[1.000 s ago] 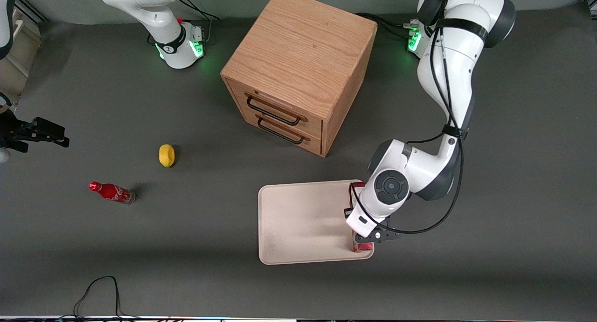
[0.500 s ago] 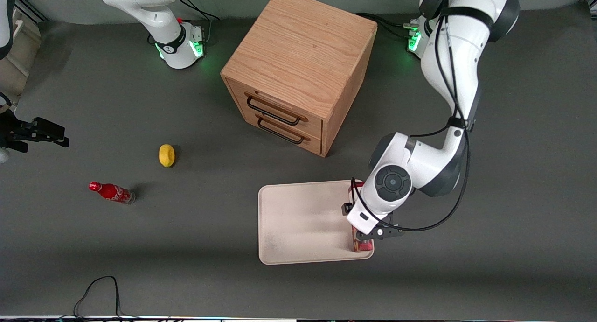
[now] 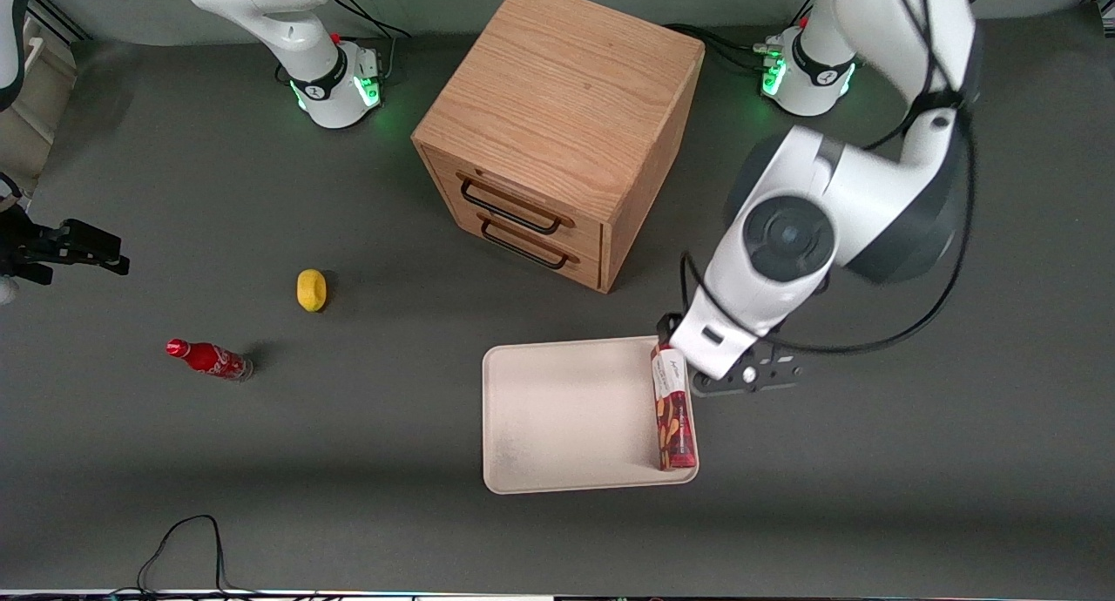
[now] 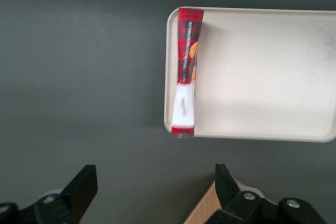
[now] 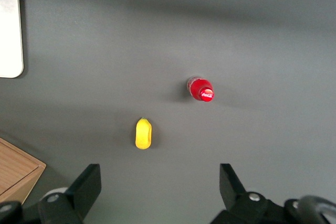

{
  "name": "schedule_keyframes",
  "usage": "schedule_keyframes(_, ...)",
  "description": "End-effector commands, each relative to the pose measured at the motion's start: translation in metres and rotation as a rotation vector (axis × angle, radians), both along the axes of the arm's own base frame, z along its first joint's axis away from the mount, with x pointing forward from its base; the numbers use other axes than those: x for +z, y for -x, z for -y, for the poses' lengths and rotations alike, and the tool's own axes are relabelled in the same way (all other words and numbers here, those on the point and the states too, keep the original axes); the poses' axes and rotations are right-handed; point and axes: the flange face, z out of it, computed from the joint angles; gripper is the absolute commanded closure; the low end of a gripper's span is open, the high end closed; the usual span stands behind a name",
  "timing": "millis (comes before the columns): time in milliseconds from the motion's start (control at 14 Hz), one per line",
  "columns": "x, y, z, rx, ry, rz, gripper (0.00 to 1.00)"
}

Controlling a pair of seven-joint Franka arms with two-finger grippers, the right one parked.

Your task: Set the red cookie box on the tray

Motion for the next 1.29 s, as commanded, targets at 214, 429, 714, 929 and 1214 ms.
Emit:
schedule_keyframes(214, 0.078, 0.054, -0.043, -0.059, -0.022, -0.034, 0.00)
schedule_keyframes(429, 0.094, 0.065, -0.100, -0.086, -0.030, -0.048, 0.00)
schedule_keyframes(714, 0.096, 0.058, -0.201, -0.151, -0.012, -0.070, 0.00)
schedule_keyframes(929, 0.090, 0.057, -0.265, -0.181, 0.013, -0.073, 0.00)
schedule_keyframes(1214, 0.075, 0.065, -0.311, -0.182, 0.025, -0.031, 0.00)
